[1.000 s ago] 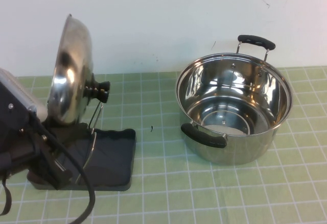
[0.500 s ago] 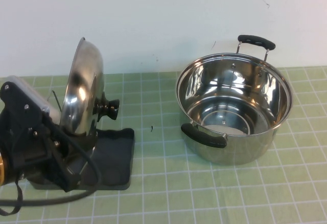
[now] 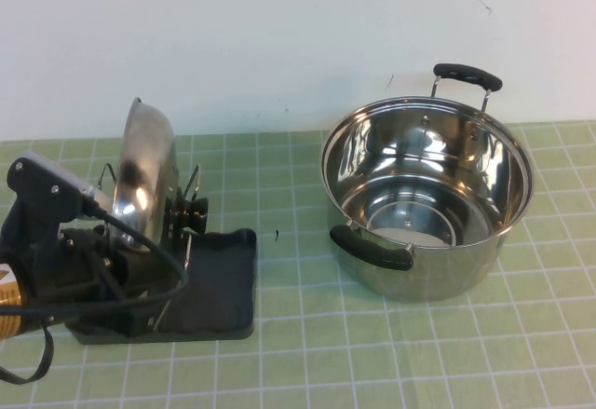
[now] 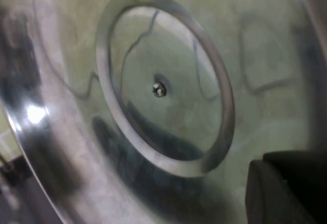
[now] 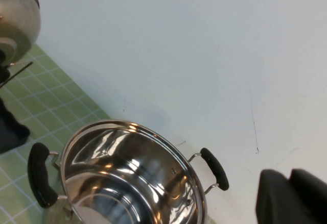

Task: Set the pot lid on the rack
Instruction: Place the pot lid on the pot rack

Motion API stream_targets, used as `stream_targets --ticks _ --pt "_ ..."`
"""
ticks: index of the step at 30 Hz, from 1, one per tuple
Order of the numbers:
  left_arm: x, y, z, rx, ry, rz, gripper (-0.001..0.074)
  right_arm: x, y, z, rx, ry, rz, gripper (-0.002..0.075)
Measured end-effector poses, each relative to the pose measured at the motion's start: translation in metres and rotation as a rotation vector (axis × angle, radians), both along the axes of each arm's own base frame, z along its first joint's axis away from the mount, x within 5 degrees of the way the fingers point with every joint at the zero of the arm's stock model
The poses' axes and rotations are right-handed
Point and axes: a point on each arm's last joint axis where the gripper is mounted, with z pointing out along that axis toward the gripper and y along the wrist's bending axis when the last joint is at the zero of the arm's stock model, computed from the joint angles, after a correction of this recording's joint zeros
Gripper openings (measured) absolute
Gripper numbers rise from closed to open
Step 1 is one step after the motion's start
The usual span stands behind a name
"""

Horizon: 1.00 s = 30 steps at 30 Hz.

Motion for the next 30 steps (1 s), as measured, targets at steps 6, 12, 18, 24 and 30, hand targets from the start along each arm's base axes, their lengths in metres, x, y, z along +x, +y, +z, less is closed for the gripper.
stream_targets --ticks 6,12,18,24,30 --pt "0.002 0.002 0.000 -0.022 0.018 0.054 0.0225 -0.001 0.003 -0.001 0.033 0.027 0.024 0.0036" --pt "0.002 0.002 0.000 -0.045 0.036 0.077 0.0511 -0.002 0.003 -0.001 0.040 0.036 0.026 0.0006" --pt "0.000 0.007 0.010 -0.018 -0.026 0.132 0.0543 -0.002 0.003 -0.002 0.044 0.045 0.030 0.0000" --pt "-0.012 0.013 0.031 0.004 -0.146 0.191 0.0540 -0.002 0.003 -0.001 0.009 0.021 0.035 -0.0001" --pt "-0.026 0.022 0.055 0.067 -0.312 0.271 0.0462 0.000 0.003 0.008 -0.048 -0.119 0.043 -0.0001"
